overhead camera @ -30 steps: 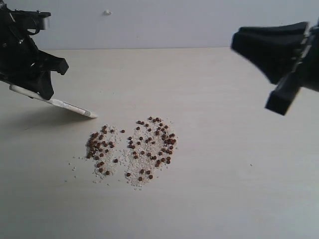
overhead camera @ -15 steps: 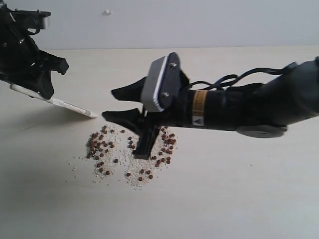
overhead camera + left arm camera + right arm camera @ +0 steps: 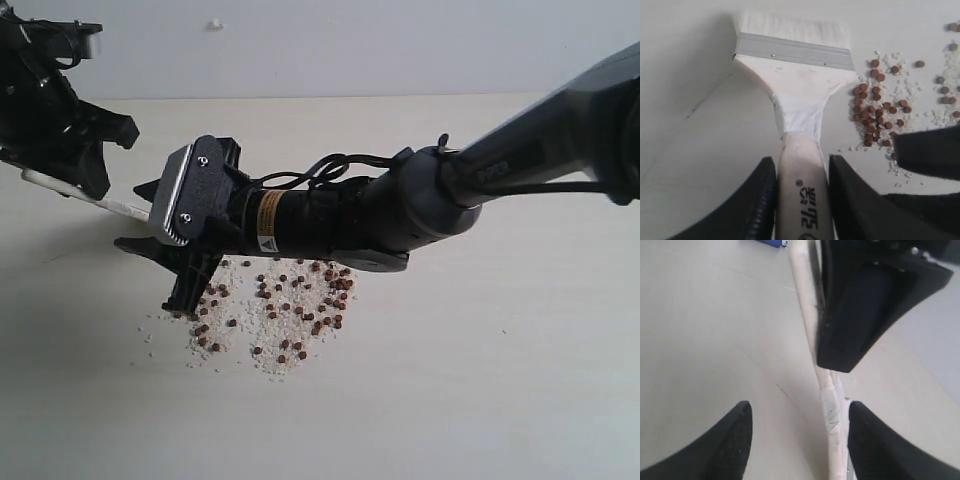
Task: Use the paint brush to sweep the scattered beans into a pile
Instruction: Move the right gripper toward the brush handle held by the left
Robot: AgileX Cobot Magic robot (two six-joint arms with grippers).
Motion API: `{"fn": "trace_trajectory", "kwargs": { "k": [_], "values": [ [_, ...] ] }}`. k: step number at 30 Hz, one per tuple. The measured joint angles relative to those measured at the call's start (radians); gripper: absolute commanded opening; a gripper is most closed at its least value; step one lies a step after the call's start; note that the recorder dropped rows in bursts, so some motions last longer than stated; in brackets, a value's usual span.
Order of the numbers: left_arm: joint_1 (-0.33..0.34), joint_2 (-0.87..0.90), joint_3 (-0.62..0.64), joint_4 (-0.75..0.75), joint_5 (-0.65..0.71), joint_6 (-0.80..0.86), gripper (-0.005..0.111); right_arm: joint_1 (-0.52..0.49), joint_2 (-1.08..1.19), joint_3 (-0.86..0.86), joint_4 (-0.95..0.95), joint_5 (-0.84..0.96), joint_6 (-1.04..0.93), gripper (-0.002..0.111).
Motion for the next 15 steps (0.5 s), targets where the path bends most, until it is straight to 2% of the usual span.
{"fn": "trace_trajectory", "kwargs": {
  "k": [15],
  "values": [
    [0.000, 0.000, 0.000, -0.035, 0.000, 0.000, 0.000, 0.000, 0.142, -0.147, 0.028, -0.002, 0.000, 0.054]
  ]
}}
